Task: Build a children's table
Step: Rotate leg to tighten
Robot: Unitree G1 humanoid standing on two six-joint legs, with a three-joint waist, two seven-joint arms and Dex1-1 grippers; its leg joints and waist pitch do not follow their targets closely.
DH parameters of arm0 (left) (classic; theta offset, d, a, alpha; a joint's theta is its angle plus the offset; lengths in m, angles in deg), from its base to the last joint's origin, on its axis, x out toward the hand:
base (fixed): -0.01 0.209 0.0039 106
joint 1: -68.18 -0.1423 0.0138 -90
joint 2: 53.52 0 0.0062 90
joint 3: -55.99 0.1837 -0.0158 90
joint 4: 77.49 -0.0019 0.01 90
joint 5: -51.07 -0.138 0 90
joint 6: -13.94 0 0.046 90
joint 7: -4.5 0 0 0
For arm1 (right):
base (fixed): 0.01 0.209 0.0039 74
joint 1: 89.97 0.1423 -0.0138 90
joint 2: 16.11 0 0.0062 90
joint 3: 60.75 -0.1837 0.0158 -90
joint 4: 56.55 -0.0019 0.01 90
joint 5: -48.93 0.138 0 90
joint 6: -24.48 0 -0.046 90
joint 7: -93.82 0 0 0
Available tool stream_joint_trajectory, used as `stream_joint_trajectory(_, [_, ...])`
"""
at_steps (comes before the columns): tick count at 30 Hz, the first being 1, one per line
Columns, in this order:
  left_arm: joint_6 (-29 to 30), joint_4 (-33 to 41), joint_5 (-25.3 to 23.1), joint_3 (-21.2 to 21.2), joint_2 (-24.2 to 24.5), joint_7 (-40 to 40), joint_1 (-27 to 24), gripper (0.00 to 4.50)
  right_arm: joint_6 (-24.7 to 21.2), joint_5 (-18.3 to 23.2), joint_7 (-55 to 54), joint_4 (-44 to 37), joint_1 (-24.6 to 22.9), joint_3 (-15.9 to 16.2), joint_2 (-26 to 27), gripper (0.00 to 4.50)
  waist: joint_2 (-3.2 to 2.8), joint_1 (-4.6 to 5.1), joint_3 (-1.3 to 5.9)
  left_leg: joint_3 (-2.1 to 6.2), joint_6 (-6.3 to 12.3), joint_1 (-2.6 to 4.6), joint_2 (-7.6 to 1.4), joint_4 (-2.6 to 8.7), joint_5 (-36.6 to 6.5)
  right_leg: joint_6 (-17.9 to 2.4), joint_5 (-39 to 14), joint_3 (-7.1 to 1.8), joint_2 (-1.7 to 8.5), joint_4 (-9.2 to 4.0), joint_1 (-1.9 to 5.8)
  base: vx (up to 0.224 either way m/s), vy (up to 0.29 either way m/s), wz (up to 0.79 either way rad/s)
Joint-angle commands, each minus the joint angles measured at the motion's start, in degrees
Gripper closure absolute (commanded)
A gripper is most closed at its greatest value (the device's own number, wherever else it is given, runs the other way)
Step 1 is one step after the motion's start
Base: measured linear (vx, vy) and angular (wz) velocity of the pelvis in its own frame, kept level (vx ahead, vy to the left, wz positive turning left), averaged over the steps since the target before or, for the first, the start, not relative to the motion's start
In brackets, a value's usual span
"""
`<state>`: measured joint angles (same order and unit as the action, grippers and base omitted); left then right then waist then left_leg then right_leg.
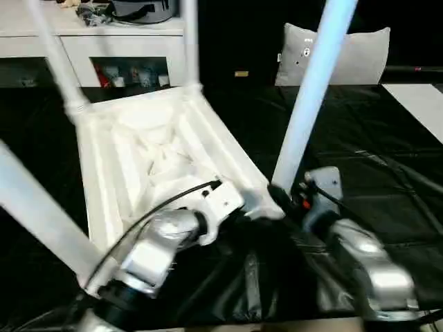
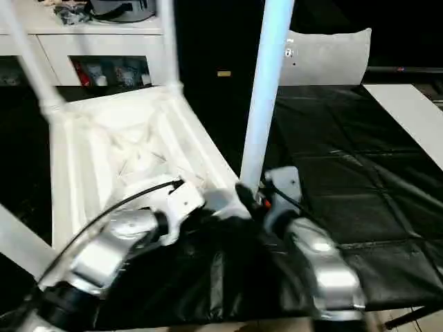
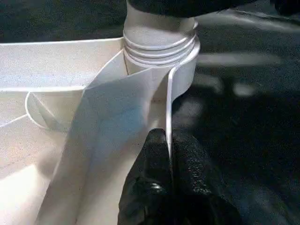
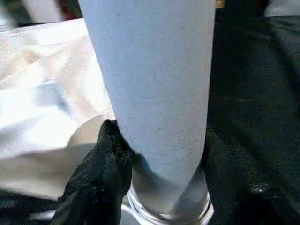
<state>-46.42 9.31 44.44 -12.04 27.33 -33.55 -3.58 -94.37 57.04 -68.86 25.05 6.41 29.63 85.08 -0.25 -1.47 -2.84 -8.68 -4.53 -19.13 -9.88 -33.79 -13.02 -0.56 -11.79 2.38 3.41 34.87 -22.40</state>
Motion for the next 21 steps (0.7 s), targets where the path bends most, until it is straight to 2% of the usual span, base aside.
stream_joint_trajectory(1, [-2.0, 0.7, 1.5, 3.5, -3.7, 1.2, 0.8, 4.5, 0.2, -0.4, 1.4, 0.5, -0.5, 7.2, 1.9, 1.97, 0.74, -0.34, 2.24, 0.56, 1.89, -1.25, -2.32, 4.31, -7.6, -6.8, -17.2, -2.91, 4.01, -5.32, 2.21, 0.0, 0.0, 0.0])
stream_joint_trajectory(5, [-3.1, 1.2, 0.9, 4.3, -2.0, -0.6, 0.4, 4.5, 2.5, 0.9, 5.0, 0.4, -1.0, 6.6, -0.6, 1.62, 0.66, -0.84, 2.62, 0.45, 3.16, -1.41, -2.27, 3.96, -3.5, -9.2, -7.6, -2.82, 4.0, -4.44, 2.96, 0.0, 0.0, 0.0])
stream_joint_trajectory(7, [-3.4, 1.6, 1.0, 4.1, -0.8, -1.7, 0.2, 4.5, 3.5, 1.4, 7.2, 0.4, -1.0, 5.5, -2.6, 1.4, 0.71, -0.85, 2.78, 0.35, 3.78, -1.54, -2.25, 3.77, -2.8, -10.1, -5.2, -2.8, 3.99, -4.22, 3.08, 0.0, 0.0, 0.0])
stream_joint_trajectory(9, [-4.2, 2.0, 1.2, 4.0, 0.5, -3.3, 0.0, 4.5, 4.1, 2.4, 9.7, 0.3, -1.0, 3.8, -4.6, 1.35, 0.64, -0.98, 2.67, 0.33, 4.43, -1.61, -2.24, 3.76, -3.5, -10.4, -5.9, -2.75, 4.04, -4.28, 3.1, 0.0, 0.0, 0.0])
stream_joint_trajectory(10, [-4.8, 2.2, 1.5, 4.0, 1.8, -4.7, -0.1, 4.5, 4.7, 3.5, 12.8, 0.1, -1.0, 2.6, -6.8, 1.16, 0.6, -0.95, 2.57, 0.35, 4.59, -1.58, -2.36, 3.83, -4.3, -10.5, -7.0, -2.71, 4.09, -4.37, 3.03, 0.0, 0.0, 0.0])
stream_joint_trajectory(13, [-6.4, 2.0, 2.1, 3.9, 3.8, -7.0, -0.1, 4.5, 6.2, 5.1, 19.1, -0.2, -1.4, 1.7, -11.1, 0.95, 0.75, -1.17, 2.59, 0.34, 5.11, -1.55, -2.4, 3.74, -5.4, -10.2, -9.7, -2.7, 4.14, -4.61, 3.14, 0.0, 0.0, 0.0])
stream_joint_trajectory(14, [-7.4, 1.8, 2.5, 4.0, 5.3, -9.1, 0.0, 4.5, 6.7, 6.5, 23.4, -0.5, -1.7, 1.3, -14.0, 0.84, 0.76, -1.17, 2.62, 0.35, 5.36, -1.61, -2.46, 3.72, -5.3, -10.2, -9.8, -2.67, 4.16, -4.57, 3.06, 0.0, 0.0, 0.0])
stream_joint_trajectory(15, [-7.5, 1.8, 2.5, 4.0, 5.4, -9.3, 0.0, 4.5, 6.8, 6.7, 23.9, -0.6, -1.7, 1.3, -14.3, 0.74, 0.74, -1.25, 2.64, 0.35, 5.51, -1.54, -2.51, 3.71, -5.2, -10.2, -9.8, -2.68, 4.21, -4.59, 3.07, 0.0, 0.0, 0.0])
stream_joint_trajectory(16, [-9.3, 1.6, 3.3, 4.2, 7.2, -12.2, 0.1, 4.5, 7.3, 7.9, 28.8, -0.4, -2.0, 1.1, -17.9, 0.62, 0.73, -1.32, 2.76, 0.35, 5.76, -1.51, -2.52, 3.62, -5.0, -10.5, -9.5, -2.65, 4.21, -4.5, 3.07, 0.0, 0.0, 0.0])
stream_joint_trajectory(18, [-10.8, 1.5, 3.8, 4.5, 8.7, -14.6, 0.2, 4.5, 7.6, 8.9, 32.7, -0.3, -2.2, 0.9, -20.6, 0.52, 0.73, -1.48, 2.9, 0.35, 6.25, -1.52, -2.62, 3.51, -4.2, -11.2, -7.9, -2.63, 4.22, -4.23, 3.13, 0.0, 0.0, 0.0])
stream_joint_trajectory(19, [-12.5, 1.4, 4.3, 5.1, 11.1, -18.0, 0.3, 4.5, 7.8, 9.7, 36.5, 0.3, -2.1, 0.6, -23.7, 0.42, 0.7, -1.68, 2.96, 0.36, 6.82, -1.5, -2.71, 3.39, -3.4, -12.0, -6.2, -2.55, 4.26, -4.03, 3.07, 0.0, 0.0, 0.0])
stream_joint_trajectory(21, [-13.0, 1.4, 4.4, 5.3, 11.7, -19.0, 0.3, 4.5, 8.1, 9.6, 37.4, 0.5, -2.1, 0.6, -24.4, 0.35, 0.77, -1.8, 3.03, 0.29, 7.18, -1.44, -2.74, 3.27, -2.9, -12.4, -5.2, -2.57, 4.24, -3.86, 3.05, 0.0, 0.0, 0.0])
